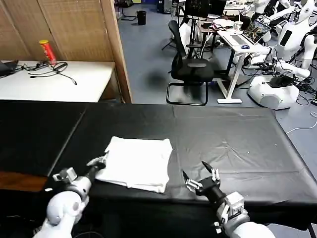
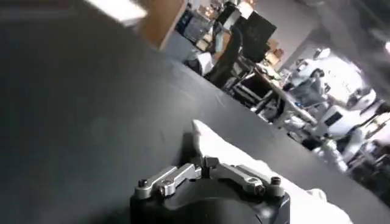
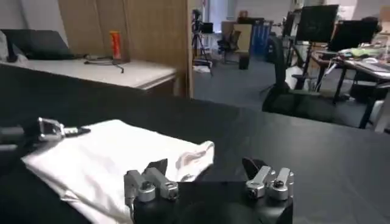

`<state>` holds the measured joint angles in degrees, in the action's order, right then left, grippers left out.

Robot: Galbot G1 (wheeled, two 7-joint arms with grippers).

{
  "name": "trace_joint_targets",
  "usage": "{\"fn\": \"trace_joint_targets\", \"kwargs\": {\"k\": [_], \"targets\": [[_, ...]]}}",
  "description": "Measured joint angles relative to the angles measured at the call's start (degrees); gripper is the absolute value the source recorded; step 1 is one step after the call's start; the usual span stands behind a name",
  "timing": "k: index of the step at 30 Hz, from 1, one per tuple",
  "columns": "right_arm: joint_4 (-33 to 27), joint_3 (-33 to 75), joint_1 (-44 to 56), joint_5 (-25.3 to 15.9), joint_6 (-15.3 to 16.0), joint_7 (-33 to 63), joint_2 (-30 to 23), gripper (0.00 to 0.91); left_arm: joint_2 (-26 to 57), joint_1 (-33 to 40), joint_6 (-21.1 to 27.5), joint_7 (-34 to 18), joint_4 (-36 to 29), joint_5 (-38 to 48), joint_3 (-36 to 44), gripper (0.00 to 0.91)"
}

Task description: Fold and organize the clothes.

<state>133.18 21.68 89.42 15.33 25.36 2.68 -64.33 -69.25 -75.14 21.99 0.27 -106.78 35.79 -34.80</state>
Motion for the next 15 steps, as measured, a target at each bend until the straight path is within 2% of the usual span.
{"fn": "trace_joint_targets", "kwargs": {"k": [5, 15], "targets": [[-0.8, 0.3, -0.6, -0.5, 0.0, 0.0, -0.3, 0.878, 4.7, -1.2, -0.8, 0.5, -1.4, -9.3, -2.9, 0.000], [-2.3, -0.5, -1.6, -1.6, -0.3, 0.0, -1.2, 0.878, 18.1, -3.5, -1.8, 1.1, -5.4, -17.0, -12.4, 0.000]]}}
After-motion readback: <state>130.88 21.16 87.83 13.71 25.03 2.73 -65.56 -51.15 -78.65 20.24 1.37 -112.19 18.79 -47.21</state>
